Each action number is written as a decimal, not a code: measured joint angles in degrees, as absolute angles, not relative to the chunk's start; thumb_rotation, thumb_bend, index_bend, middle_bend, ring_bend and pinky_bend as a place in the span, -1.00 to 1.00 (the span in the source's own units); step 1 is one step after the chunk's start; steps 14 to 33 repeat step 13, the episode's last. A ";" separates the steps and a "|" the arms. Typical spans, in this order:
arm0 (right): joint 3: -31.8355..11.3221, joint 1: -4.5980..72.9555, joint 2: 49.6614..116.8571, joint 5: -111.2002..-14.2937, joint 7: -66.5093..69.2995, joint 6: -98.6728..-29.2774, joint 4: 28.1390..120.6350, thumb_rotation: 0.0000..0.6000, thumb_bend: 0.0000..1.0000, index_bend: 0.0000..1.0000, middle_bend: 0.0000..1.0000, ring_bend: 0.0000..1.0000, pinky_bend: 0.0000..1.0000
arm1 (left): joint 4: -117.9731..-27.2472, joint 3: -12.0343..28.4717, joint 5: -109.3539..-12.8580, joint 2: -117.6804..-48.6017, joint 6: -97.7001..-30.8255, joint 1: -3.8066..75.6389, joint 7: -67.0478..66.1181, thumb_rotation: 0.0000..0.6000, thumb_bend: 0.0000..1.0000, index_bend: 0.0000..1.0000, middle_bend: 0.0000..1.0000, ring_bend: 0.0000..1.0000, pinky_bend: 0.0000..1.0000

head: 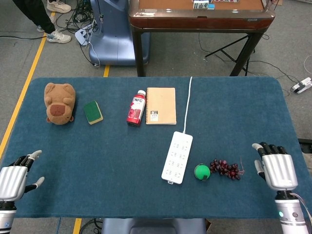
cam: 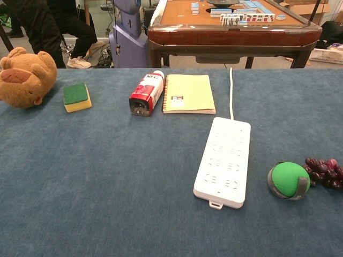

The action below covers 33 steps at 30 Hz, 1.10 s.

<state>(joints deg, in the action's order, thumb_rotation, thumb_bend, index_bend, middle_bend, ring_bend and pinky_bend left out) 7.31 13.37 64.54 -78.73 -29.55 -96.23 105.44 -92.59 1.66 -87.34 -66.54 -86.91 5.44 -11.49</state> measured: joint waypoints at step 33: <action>5.76 7.33 62.10 -81.95 -16.05 -96.17 98.98 1.00 -0.31 -0.37 -0.35 -0.34 -0.28 | -92.82 1.30 -88.03 -66.70 -86.22 5.67 -11.65 1.00 -0.66 -0.51 -0.34 -0.36 0.14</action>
